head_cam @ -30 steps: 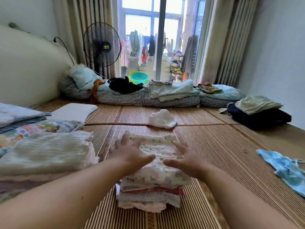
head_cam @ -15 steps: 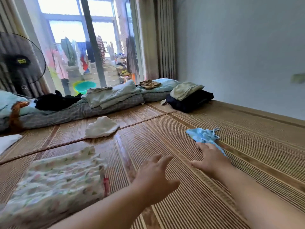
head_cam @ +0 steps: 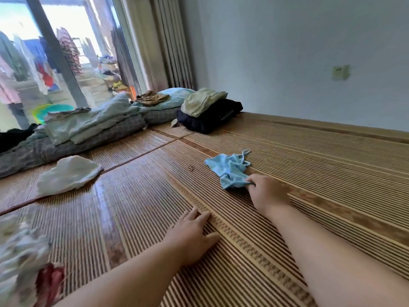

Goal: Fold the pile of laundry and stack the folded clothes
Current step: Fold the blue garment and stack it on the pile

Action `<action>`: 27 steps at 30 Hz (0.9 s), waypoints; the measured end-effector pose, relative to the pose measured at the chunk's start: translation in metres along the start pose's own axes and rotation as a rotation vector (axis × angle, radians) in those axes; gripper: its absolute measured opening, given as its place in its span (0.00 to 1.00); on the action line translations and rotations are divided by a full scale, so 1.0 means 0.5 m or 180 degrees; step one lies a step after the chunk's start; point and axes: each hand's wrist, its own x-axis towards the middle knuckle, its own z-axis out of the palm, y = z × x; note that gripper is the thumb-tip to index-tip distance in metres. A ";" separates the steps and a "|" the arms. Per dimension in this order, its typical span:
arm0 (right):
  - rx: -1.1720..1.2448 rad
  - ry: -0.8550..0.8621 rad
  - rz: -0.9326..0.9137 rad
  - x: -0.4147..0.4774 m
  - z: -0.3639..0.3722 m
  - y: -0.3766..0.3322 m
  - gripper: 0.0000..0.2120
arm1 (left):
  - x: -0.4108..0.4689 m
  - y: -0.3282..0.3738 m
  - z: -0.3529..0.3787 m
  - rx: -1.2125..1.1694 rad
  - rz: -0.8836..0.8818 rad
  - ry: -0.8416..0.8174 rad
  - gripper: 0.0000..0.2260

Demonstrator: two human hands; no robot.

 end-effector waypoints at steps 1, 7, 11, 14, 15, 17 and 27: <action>0.0299 0.0020 -0.0032 -0.010 -0.019 -0.009 0.11 | -0.019 0.006 -0.012 -0.0101 0.0032 0.0010 0.34; 0.1282 -0.0699 -0.0771 -0.116 -0.219 -0.148 0.07 | -0.190 0.083 -0.133 -0.0829 0.0488 0.0934 0.38; 0.1155 -0.0781 -0.1308 -0.227 -0.369 -0.258 0.05 | -0.348 0.147 -0.212 -0.1411 0.0716 0.1424 0.17; 0.0836 -0.0653 -0.1576 -0.321 -0.460 -0.314 0.06 | -0.480 0.157 -0.252 -0.1279 0.0549 0.1772 0.08; 0.0752 -0.0602 -0.1623 -0.348 -0.484 -0.325 0.05 | -0.516 0.150 -0.261 -0.1094 0.0461 0.1814 0.09; 0.0536 -0.0571 -0.1744 -0.408 -0.535 -0.348 0.05 | -0.598 0.125 -0.280 -0.0723 0.0256 0.1876 0.09; -0.0522 -0.0614 -0.2395 -0.611 -0.648 -0.400 0.04 | -0.946 -0.040 -0.308 0.0093 -0.0200 0.1581 0.03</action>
